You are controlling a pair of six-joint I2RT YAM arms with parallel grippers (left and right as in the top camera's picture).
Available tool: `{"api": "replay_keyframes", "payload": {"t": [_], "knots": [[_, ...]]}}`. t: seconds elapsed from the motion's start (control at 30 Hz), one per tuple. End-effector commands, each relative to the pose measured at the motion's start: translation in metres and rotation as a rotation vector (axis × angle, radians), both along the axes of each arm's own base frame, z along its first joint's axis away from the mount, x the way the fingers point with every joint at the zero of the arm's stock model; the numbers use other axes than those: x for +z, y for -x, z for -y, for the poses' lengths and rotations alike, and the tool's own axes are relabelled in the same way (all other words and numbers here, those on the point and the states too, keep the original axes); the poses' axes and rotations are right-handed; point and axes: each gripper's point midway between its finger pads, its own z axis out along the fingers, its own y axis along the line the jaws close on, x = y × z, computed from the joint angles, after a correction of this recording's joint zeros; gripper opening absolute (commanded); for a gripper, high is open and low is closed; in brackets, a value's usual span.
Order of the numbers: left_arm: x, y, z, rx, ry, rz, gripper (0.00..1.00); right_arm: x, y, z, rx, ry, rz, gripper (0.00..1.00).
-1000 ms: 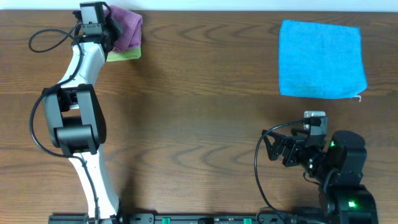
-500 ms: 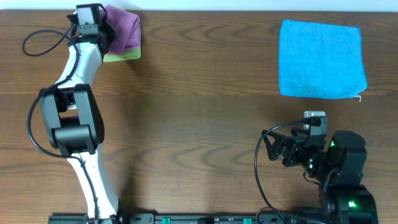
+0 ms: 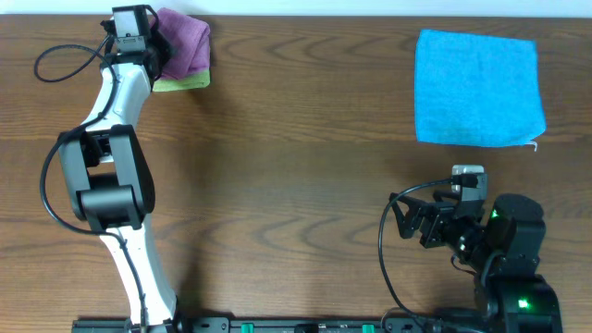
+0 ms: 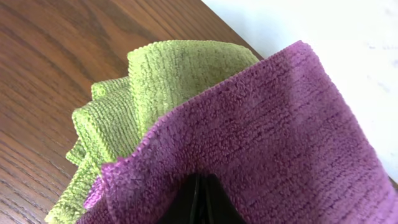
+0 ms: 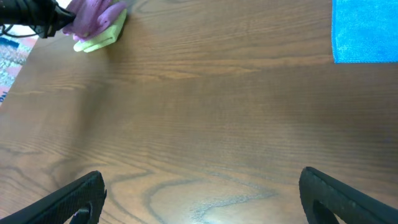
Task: Fold the cloth
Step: 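Lower the pink cloth onto the stack and adjust it with the left gripper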
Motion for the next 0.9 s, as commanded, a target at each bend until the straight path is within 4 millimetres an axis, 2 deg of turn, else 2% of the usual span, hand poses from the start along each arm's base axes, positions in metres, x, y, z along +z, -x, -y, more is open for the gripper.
{"api": "replay_keyframes", "payload": {"t": [0.0, 0.23, 0.43, 0.5, 0.6, 0.7, 0.73, 0.77, 0.87], "knots": [[0.044, -0.003, -0.001, -0.029, -0.023, 0.072, 0.07, -0.001, 0.001, 0.0, -0.007, -0.015, -0.007, 0.99], [0.071, 0.012, 0.004, -0.089, -0.051, 0.058, 0.11, -0.001, 0.001, 0.0, -0.007, -0.015, -0.007, 0.99], [0.092, 0.031, 0.007, -0.143, -0.102, 0.021, 0.21, -0.001, 0.001, 0.0, -0.007, -0.015, -0.007, 0.99], [0.098, 0.035, 0.007, -0.153, -0.112, 0.019, 0.3, -0.001, 0.001, 0.0, -0.007, -0.015, -0.007, 0.99], [0.105, 0.045, 0.009, -0.158, -0.107, 0.003, 0.5, -0.001, 0.001, 0.0, -0.007, -0.015, -0.007, 0.99], [0.11, 0.055, 0.016, -0.203, -0.096, -0.018, 0.77, -0.001, 0.001, 0.0, -0.007, -0.015, -0.007, 0.99], [0.111, 0.058, 0.019, -0.22, -0.095, -0.027, 0.9, -0.001, 0.001, 0.0, -0.007, -0.015, -0.007, 0.99], [0.113, 0.062, 0.02, -0.224, -0.094, -0.034, 0.96, -0.001, 0.001, 0.0, -0.007, -0.015, -0.007, 0.99], [0.114, 0.073, 0.023, -0.244, -0.101, -0.069, 0.95, -0.001, 0.001, 0.0, -0.007, -0.015, -0.007, 0.99]]}}
